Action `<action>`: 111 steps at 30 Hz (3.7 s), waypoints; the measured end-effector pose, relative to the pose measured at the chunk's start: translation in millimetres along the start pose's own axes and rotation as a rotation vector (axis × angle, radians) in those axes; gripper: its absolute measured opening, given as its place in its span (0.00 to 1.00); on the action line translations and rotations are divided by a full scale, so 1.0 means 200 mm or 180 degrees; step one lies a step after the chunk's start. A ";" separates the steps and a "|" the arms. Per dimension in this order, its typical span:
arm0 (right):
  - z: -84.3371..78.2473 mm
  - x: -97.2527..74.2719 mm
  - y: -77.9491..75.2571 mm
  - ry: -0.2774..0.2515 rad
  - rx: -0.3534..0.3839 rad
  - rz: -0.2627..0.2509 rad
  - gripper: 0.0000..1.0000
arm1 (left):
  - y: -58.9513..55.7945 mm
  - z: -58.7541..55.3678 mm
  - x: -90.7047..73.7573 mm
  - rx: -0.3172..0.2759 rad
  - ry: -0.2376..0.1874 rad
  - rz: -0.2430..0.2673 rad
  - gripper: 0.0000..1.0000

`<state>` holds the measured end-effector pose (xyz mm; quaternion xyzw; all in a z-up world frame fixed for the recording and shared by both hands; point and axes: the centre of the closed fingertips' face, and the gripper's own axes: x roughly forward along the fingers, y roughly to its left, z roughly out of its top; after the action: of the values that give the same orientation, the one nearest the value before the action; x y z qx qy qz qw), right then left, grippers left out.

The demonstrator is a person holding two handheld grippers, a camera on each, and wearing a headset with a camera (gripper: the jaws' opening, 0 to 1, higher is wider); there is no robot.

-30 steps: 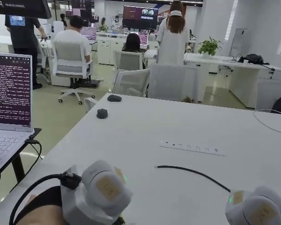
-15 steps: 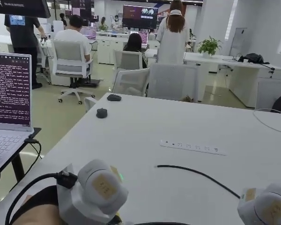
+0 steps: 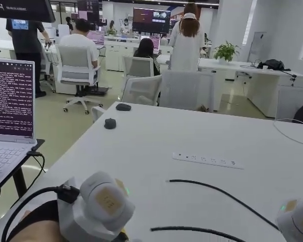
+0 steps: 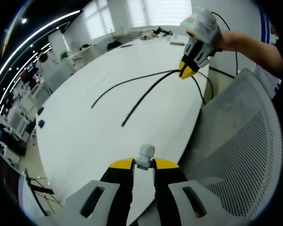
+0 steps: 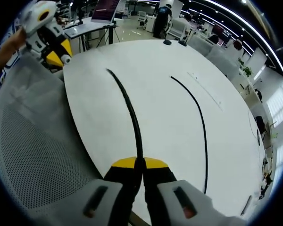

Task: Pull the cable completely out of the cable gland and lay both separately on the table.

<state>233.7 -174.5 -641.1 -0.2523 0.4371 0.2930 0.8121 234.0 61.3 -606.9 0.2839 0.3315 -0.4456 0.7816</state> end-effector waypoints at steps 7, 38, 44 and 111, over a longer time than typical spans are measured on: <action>0.02 0.01 -0.04 -0.0031 0.0040 -0.0068 0.02 | 0.00 0.00 0.00 0.0005 0.0002 0.0007 0.16; 0.13 0.72 -0.24 0.0365 -0.0064 0.0274 0.09 | -0.05 0.06 -0.02 0.0107 -0.0027 -0.0032 0.16; 0.17 0.63 -0.16 0.0270 -0.0152 0.0441 0.18 | -0.03 0.08 -0.01 0.0109 -0.0050 -0.0055 0.16; -0.02 -0.21 0.30 -0.0509 0.0378 0.0333 0.24 | 0.06 0.00 0.56 0.0242 0.0345 -0.0739 0.48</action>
<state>170.8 -146.0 -617.0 -0.1563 0.4001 0.3278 0.8415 287.8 9.6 -691.0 0.2968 0.3867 -0.5293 0.6944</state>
